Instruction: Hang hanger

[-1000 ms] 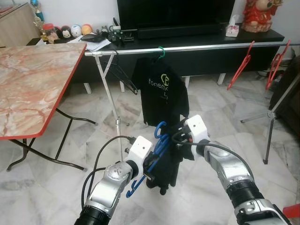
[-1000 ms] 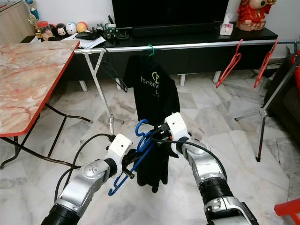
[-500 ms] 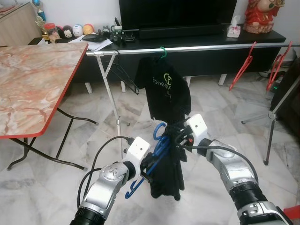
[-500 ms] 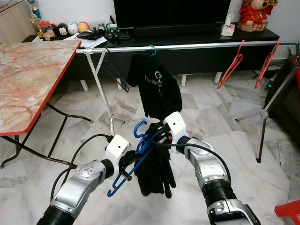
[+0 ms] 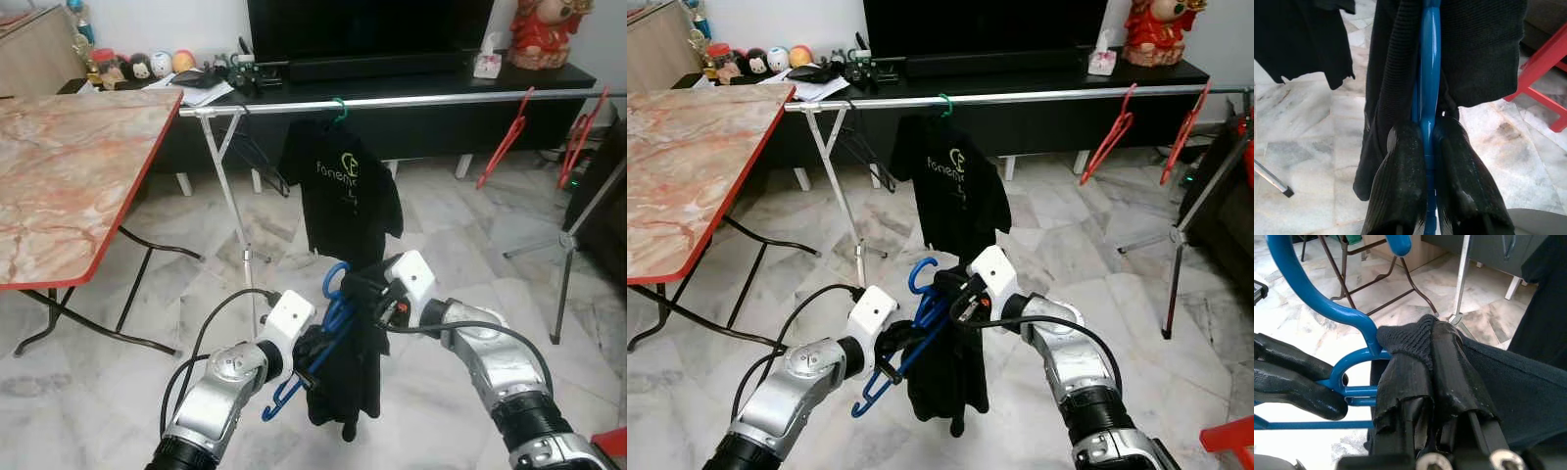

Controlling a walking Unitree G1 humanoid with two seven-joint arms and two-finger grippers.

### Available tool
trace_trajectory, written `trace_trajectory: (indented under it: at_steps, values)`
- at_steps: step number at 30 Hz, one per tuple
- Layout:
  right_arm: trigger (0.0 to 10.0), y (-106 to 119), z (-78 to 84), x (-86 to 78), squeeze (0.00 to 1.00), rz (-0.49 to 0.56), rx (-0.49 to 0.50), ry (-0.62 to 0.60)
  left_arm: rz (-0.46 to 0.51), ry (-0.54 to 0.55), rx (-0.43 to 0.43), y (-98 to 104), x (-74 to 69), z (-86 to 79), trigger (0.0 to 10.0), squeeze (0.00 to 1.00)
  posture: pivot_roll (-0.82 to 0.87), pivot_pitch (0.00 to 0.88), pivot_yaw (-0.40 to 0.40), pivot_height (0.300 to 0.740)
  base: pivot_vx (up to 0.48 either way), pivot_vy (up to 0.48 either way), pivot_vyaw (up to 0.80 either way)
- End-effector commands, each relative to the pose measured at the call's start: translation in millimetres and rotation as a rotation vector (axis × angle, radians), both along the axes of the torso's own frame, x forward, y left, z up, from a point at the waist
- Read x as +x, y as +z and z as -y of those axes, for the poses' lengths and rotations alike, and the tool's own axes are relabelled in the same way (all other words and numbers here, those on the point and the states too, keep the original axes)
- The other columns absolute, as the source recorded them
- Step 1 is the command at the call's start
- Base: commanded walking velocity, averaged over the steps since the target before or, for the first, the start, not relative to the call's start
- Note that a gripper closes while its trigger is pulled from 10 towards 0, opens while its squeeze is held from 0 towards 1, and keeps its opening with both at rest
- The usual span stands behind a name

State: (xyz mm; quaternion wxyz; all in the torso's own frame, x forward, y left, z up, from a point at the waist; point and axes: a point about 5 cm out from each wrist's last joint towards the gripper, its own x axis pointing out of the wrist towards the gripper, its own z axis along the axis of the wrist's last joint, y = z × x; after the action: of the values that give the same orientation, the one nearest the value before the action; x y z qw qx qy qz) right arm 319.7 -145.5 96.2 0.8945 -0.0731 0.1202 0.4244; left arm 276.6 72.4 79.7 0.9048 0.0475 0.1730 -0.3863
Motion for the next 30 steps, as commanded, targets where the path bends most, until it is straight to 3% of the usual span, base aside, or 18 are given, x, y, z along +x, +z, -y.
trace_trajectory:
  at_steps: [1, 7, 8, 9, 10, 12, 13, 15, 30]
  values:
    - [10.0, 2.7, -10.0, -3.2, 0.00, 0.015, 0.006, 0.069, 0.053, -0.041, -0.032, 13.9, -0.1, 5.9, 10.0, 0.00, -0.14, 0.000, 0.045, 0.740, 0.000, 0.000, 0.00]
    - [10.0, 3.1, -8.5, -4.2, 0.00, 0.016, -0.007, 0.084, 0.061, -0.023, -0.030, 14.2, 1.7, 3.8, 10.0, 0.00, -0.14, 0.000, 0.041, 0.740, 0.000, 0.000, 0.00]
    - [10.0, 3.3, -8.4, -4.1, 0.15, 0.019, -0.013, 0.086, 0.064, -0.020, -0.031, 14.6, 2.3, 3.7, 10.0, 0.00, -0.14, 0.000, 0.040, 0.740, 0.000, 0.000, 0.00]
    - [10.0, 3.4, -8.3, -4.0, 0.15, 0.022, -0.018, 0.088, 0.065, -0.018, -0.032, 14.9, 2.6, 3.6, 10.0, 0.00, -0.14, 0.000, 0.040, 0.740, 0.000, 0.000, 0.00]
    - [10.0, 4.0, -8.8, -4.1, 0.42, 0.024, -0.020, 0.094, 0.067, -0.016, -0.031, 15.1, 3.1, 3.5, 10.0, 0.00, -0.15, 0.000, 0.040, 0.740, 0.000, 0.000, 0.00]
    - [10.0, 5.9, -10.9, -5.1, 0.58, 0.025, -0.014, 0.110, 0.072, -0.011, -0.035, 16.0, 4.1, 3.0, 10.0, 0.00, -0.15, 0.000, 0.040, 0.740, 0.000, 0.000, 0.00]
    - [10.0, 5.9, -10.9, -5.1, 0.58, 0.025, -0.014, 0.110, 0.072, -0.011, -0.035, 16.0, 4.1, 3.0, 10.0, 0.00, -0.15, 0.000, 0.040, 0.740, 0.000, 0.000, 0.00]
    - [10.0, 6.3, -11.8, -6.8, 0.99, 0.024, -0.013, 0.129, 0.077, -0.006, -0.039, 17.1, 4.9, 2.8, 10.0, 0.00, -0.15, 0.000, 0.037, 0.740, 0.000, 0.000, 0.00]
    - [10.0, 0.9, -11.1, -13.6, 1.00, 0.000, -0.057, 0.175, 0.099, 0.022, -0.042, 18.6, 7.8, 2.1, 10.0, 0.00, -0.15, 0.000, 0.030, 0.740, 0.000, 0.000, 0.00]
